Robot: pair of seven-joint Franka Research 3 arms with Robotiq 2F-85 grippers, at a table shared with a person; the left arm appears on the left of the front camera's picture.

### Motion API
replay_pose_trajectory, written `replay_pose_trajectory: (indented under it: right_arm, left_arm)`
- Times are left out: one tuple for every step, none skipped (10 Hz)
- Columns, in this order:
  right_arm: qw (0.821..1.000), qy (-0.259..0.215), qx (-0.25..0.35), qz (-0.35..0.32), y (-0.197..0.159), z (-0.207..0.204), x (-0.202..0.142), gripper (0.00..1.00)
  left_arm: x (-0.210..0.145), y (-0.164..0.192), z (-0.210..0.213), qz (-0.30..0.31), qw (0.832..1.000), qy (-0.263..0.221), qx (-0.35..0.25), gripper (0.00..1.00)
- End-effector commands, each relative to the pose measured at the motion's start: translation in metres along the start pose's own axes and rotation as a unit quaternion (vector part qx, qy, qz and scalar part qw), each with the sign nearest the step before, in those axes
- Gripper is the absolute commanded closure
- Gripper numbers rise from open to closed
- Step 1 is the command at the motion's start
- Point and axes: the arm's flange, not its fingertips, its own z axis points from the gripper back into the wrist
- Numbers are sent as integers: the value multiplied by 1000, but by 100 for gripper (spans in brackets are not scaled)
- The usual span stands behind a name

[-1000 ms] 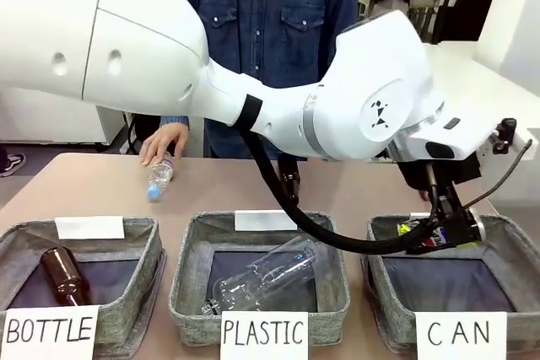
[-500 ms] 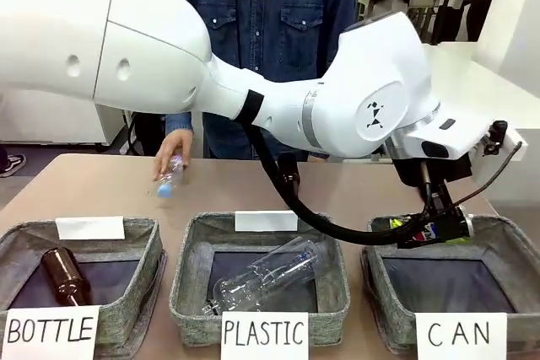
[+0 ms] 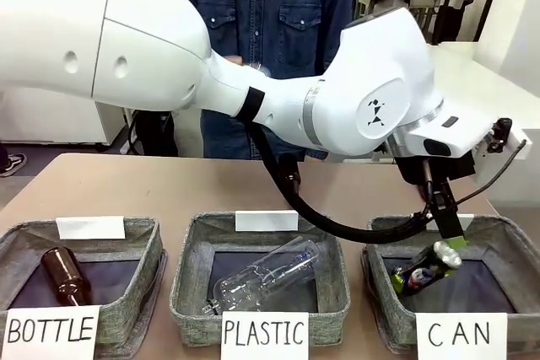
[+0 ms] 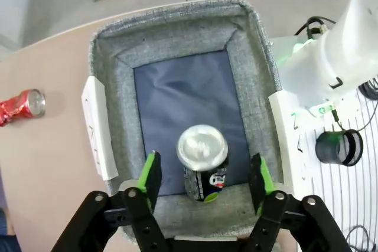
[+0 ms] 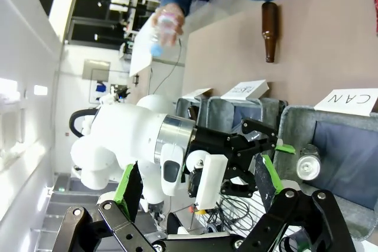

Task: Sort the can waste into the basket.
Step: Pick up the can waste from the table and place it in the right Fabric basket.

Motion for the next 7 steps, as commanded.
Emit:
replay_pose_trajectory:
  right_arm:
    - [1000, -4, 11, 5, 0, -1, -2, 0]
    - [1000, -4, 11, 5, 0, -1, -2, 0]
    - [1000, 0, 0, 0, 0, 0, 0, 0]
    - [1000, 1, -2, -1, 0, 0, 0, 0]
    - [1000, 10, -1, 5, 2, 0, -2, 0]
    - [1000, 10, -6, 1, 1, -1, -1, 0]
    - [1000, 7, -7, -7, -1, -2, 0, 0]
  left_arm:
    - [-4, -2, 7, -3, 1000, -5, 5, 0]
    - [-5, -1, 8, 1, 1000, -6, 5, 0]
    - [-7, 0, 12, 4, 1000, -9, 5, 0]
    - [-9, 0, 19, 12, 1000, 4, -6, 0]
    - [-14, -4, 34, 27, 999, 17, -12, 0]
    - [-26, -19, 62, 29, 996, 41, -78, 0]
    - [-46, -36, 91, 22, 995, 67, -74, 0]
